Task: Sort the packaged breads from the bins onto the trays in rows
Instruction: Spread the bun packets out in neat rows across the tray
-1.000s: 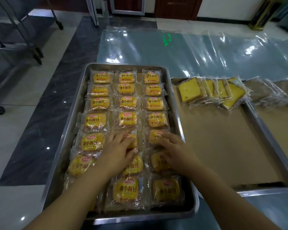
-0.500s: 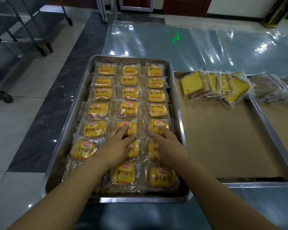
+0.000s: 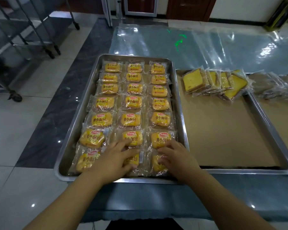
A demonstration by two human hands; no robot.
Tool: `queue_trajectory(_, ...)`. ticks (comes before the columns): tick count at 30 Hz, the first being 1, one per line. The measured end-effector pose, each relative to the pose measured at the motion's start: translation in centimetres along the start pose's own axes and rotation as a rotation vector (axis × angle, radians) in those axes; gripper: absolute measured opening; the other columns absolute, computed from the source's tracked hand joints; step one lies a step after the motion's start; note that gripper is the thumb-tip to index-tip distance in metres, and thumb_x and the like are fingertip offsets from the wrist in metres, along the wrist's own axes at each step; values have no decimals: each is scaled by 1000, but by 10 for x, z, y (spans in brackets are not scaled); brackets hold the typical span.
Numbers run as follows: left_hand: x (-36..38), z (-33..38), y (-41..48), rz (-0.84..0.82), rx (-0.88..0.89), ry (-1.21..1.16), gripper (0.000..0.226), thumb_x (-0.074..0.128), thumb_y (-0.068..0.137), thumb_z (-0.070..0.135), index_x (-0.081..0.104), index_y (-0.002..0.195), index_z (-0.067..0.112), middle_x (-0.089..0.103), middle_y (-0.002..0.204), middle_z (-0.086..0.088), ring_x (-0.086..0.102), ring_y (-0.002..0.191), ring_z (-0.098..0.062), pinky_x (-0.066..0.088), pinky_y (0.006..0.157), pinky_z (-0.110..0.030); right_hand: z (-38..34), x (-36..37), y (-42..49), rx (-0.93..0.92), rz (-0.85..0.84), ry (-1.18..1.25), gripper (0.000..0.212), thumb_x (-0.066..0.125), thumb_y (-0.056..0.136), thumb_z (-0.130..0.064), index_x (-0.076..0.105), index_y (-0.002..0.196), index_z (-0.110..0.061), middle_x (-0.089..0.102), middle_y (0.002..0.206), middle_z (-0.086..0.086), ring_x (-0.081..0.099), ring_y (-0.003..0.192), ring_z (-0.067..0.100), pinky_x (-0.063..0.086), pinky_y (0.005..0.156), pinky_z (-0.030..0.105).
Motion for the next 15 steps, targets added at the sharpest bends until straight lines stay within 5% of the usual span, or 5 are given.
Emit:
queue_trajectory(8, -1, 10, -4, 47, -3, 75, 47, 54, 87, 49, 49, 132, 33, 18, 154, 3, 23, 135, -23, 27, 108, -37, -9, 2, -6, 58, -56, 26, 34, 57, 90, -15, 61, 122, -28, 54, 121, -3, 48, 111, 18, 47, 91, 37)
queue_trajectory(15, -22, 19, -1, 190, 9, -87, 39, 57, 87, 42, 56, 124, 30, 37, 142, 3, 35, 129, -18, 37, 102, -35, -14, -43, -25, 52, 165, 110, 24, 67, 84, -19, 69, 108, -18, 64, 109, 2, 57, 97, 20, 45, 79, 29)
Point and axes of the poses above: each hand's wrist, its own y-axis towards the middle knuckle, its own x-axis out of the palm, z = x × y, the point moved 8 cm from there along y, towards the middle knuckle
